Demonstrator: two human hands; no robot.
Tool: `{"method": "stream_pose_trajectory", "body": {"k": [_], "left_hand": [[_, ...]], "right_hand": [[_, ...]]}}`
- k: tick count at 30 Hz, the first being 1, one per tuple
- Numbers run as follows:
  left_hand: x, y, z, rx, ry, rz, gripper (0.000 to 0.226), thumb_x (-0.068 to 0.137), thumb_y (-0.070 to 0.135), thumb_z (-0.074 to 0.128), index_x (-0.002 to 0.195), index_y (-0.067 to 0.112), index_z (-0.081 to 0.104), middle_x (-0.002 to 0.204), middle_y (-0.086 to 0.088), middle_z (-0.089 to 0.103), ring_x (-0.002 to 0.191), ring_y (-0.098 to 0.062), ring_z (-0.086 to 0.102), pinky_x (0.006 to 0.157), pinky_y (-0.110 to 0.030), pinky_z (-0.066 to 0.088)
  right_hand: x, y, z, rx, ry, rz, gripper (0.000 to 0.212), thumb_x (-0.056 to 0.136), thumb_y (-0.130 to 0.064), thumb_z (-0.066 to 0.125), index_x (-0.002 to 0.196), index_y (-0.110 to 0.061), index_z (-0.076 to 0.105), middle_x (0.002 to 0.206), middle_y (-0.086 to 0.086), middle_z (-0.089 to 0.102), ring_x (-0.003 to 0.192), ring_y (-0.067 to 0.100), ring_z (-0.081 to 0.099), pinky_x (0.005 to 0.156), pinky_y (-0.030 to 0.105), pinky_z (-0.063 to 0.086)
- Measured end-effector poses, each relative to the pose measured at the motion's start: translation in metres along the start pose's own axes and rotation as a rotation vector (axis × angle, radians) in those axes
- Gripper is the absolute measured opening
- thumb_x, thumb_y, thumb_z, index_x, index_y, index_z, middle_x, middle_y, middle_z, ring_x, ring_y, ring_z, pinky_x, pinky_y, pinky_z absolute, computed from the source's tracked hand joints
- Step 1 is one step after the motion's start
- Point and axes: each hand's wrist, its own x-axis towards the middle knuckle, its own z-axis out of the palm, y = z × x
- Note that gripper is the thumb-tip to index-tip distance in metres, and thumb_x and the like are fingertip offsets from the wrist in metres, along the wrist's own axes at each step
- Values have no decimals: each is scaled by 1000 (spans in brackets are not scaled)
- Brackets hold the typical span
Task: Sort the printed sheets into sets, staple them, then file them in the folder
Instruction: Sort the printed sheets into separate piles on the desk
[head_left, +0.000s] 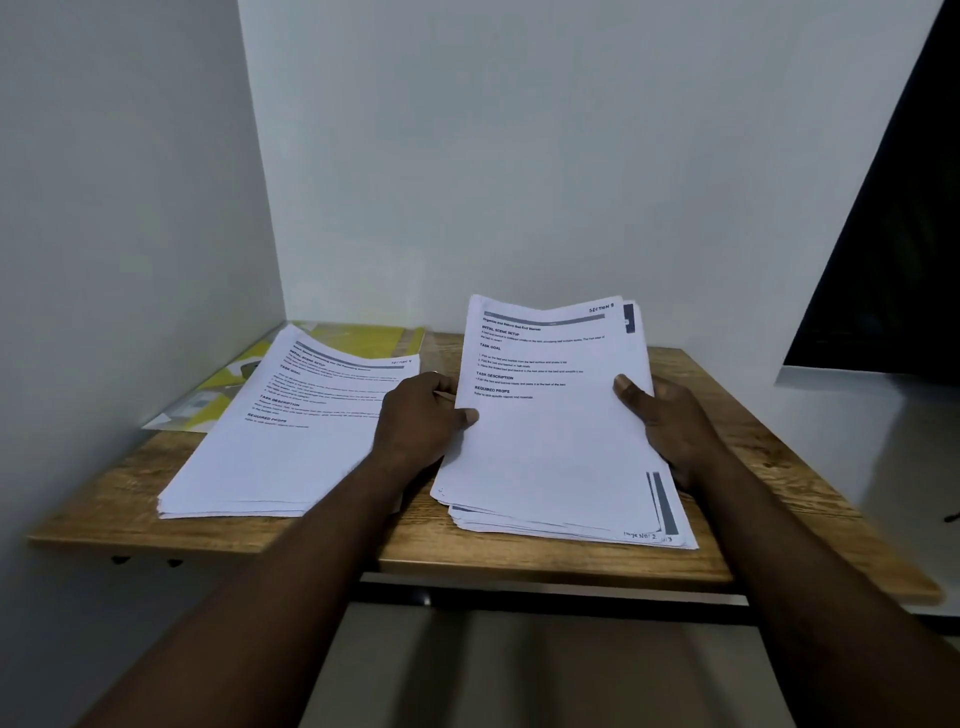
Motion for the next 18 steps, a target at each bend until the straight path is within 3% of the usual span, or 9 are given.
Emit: {"method": "stream_pose_trajectory", "body": {"k": [9, 13, 18], "left_hand": [[-7, 6, 2, 155, 163, 59, 16, 90, 30, 77, 101, 18, 77, 94, 0, 76, 92, -26, 66, 78, -32, 47], [-7, 8, -8, 8, 191, 56, 12, 91, 28, 76, 98, 18, 75, 86, 7, 70, 88, -21, 64, 75, -30, 41], [-5, 8, -36, -174, 301, -25, 11, 90, 26, 77, 99, 19, 76, 89, 4, 75, 90, -22, 68, 79, -33, 49]], "right_hand": [[-1, -2, 3, -48, 34, 5, 31, 104, -34, 65, 120, -8, 73, 112, 10, 80, 101, 33, 78, 98, 58, 58], [-1, -3, 4, -75, 47, 0, 29, 103, -36, 66, 114, -10, 74, 107, 10, 81, 98, 34, 78, 97, 57, 59], [3, -3, 6, -124, 53, -5, 28, 103, -36, 67, 110, -10, 73, 96, 9, 82, 90, 36, 78, 92, 54, 61]]}}
